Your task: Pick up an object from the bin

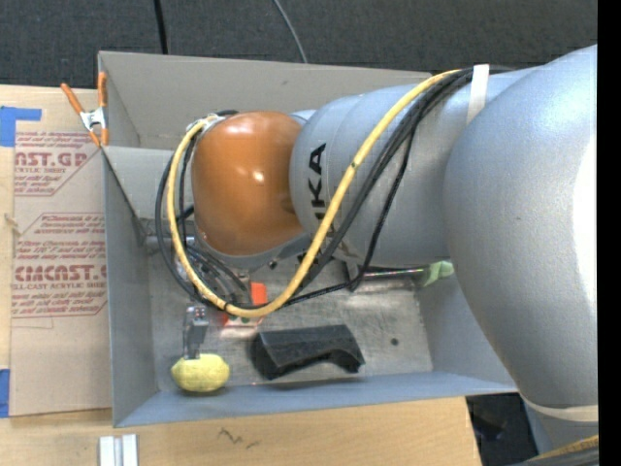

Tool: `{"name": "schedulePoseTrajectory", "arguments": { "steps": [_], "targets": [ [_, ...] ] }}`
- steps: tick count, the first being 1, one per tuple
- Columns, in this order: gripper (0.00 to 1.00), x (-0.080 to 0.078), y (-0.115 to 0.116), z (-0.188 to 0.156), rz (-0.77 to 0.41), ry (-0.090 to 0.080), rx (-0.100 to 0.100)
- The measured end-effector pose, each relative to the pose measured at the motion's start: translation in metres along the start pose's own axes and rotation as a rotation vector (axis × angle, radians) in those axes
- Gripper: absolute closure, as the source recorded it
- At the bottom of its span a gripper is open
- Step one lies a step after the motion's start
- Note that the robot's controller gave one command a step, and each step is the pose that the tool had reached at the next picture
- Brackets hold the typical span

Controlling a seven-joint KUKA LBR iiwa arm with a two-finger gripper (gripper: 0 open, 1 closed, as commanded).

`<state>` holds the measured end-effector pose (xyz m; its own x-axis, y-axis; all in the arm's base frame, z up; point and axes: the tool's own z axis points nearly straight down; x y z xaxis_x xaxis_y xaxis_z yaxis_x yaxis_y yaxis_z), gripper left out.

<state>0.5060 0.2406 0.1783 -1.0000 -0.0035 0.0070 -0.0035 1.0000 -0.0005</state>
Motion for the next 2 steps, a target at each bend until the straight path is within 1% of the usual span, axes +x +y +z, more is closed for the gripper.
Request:
{"name": "schedulePoseTrajectory", "arguments": {
  "steps": [1, 2],
  "targets": [
    [0.00, -0.002, -0.001, -0.004, 0.003, -0.007, -0.002],
    [1.00, 0.004, -0.036, 0.106, 0.221, -0.012, -0.006]
  ]
}}
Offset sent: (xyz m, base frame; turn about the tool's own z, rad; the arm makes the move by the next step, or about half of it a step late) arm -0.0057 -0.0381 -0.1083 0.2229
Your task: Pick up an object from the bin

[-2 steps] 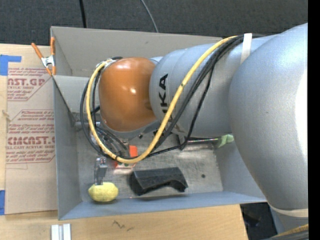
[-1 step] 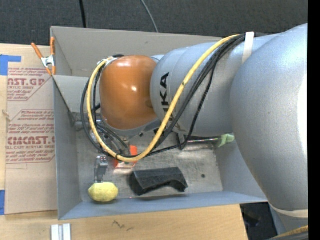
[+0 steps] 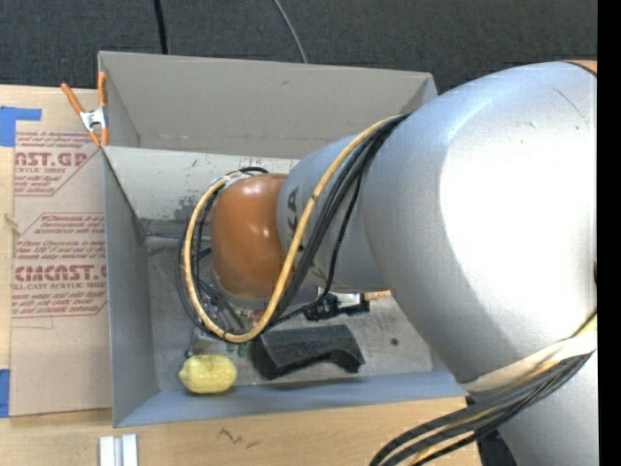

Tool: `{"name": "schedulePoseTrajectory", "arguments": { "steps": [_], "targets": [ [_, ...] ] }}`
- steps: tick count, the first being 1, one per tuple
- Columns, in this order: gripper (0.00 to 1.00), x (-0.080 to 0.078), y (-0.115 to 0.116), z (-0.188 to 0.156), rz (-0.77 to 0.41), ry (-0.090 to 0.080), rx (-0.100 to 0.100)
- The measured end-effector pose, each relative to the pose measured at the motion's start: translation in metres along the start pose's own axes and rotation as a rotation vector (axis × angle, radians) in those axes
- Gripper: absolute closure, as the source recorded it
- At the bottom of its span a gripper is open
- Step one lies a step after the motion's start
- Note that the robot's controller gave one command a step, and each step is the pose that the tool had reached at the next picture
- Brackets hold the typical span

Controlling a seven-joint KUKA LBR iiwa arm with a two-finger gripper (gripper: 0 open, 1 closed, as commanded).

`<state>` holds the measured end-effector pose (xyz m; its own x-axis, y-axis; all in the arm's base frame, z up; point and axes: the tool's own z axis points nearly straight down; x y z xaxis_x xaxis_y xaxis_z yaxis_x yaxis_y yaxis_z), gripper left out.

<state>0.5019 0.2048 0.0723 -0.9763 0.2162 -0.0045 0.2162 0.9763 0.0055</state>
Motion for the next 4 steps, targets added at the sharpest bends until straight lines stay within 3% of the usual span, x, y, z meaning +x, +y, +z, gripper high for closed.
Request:
{"name": "schedulePoseTrajectory", "arguments": {
  "steps": [1, 2, 3, 4],
  "targets": [
    [1.00, 0.000, 0.000, 0.000, 0.001, 0.000, 0.000],
    [1.00, 0.014, -0.006, -0.035, 0.007, 0.012, 0.009],
    [1.00, -0.003, 0.002, -0.082, -0.030, 0.006, 0.006],
    [1.00, -0.007, -0.005, -0.102, -0.191, 0.003, 0.004]
  ]
}}
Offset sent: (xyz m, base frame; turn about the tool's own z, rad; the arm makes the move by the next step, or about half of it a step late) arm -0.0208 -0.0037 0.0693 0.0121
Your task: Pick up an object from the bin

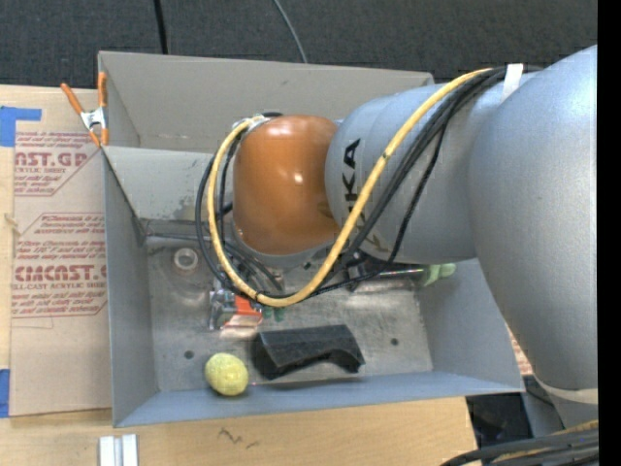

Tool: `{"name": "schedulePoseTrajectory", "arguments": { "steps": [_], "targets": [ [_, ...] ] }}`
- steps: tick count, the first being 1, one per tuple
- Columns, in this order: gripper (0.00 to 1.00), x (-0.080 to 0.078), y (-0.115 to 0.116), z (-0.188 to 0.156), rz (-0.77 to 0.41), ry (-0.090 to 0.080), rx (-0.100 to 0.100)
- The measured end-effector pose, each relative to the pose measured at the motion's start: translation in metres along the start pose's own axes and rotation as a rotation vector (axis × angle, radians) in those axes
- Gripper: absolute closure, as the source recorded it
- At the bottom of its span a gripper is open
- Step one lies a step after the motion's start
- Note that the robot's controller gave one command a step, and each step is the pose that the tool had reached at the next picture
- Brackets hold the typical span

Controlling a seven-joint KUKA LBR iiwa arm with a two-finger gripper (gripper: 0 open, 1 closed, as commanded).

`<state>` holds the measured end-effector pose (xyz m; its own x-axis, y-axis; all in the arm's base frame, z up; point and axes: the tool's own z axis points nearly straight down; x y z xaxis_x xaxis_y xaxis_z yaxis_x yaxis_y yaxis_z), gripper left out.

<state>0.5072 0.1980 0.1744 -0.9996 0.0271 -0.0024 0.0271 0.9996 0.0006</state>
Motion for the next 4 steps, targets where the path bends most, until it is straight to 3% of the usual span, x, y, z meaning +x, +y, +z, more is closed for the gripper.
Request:
{"name": "schedulePoseTrajectory", "arguments": {
  "steps": [1, 2, 3, 4],
  "targets": [
    [1.00, 0.021, 0.004, 0.014, -0.267, 0.003, -0.001],
    [1.00, 0.021, 0.004, 0.014, -0.267, 0.003, -0.001],
    [1.00, 0.021, 0.000, -0.003, -0.168, 0.010, 0.001],
    [1.00, 0.016, 0.004, -0.029, 0.052, -0.006, -0.004]
  ]
}}
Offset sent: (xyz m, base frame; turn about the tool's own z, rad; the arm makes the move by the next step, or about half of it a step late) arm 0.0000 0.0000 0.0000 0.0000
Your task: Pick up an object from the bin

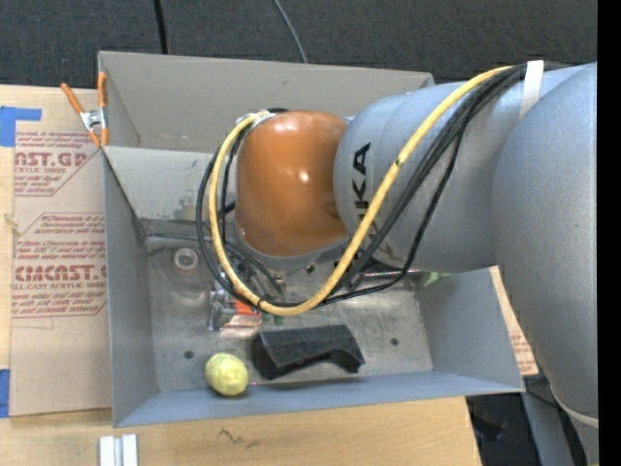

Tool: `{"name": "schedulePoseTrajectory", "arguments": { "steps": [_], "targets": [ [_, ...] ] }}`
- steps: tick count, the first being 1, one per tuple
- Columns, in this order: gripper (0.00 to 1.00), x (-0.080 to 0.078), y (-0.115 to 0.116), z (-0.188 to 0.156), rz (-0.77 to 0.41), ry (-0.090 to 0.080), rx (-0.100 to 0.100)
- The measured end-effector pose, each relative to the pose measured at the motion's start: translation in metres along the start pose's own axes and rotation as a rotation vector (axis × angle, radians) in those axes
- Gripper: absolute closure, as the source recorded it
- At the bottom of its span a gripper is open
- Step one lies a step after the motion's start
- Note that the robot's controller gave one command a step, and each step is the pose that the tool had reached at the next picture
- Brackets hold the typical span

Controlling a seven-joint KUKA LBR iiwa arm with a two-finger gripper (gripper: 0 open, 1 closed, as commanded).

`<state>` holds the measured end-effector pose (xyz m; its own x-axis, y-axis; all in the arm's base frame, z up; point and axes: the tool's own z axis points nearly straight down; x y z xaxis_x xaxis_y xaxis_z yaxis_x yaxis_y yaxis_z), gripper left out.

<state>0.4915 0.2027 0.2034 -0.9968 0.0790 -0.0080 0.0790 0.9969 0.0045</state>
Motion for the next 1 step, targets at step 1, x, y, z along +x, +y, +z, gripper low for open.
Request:
{"name": "schedulePoseTrajectory", "arguments": {
  "steps": [1],
  "targets": [
    [0.00, -0.0098, -0.0100, 0.0042, -0.176, 0.006, 0.003]
  ]
}}
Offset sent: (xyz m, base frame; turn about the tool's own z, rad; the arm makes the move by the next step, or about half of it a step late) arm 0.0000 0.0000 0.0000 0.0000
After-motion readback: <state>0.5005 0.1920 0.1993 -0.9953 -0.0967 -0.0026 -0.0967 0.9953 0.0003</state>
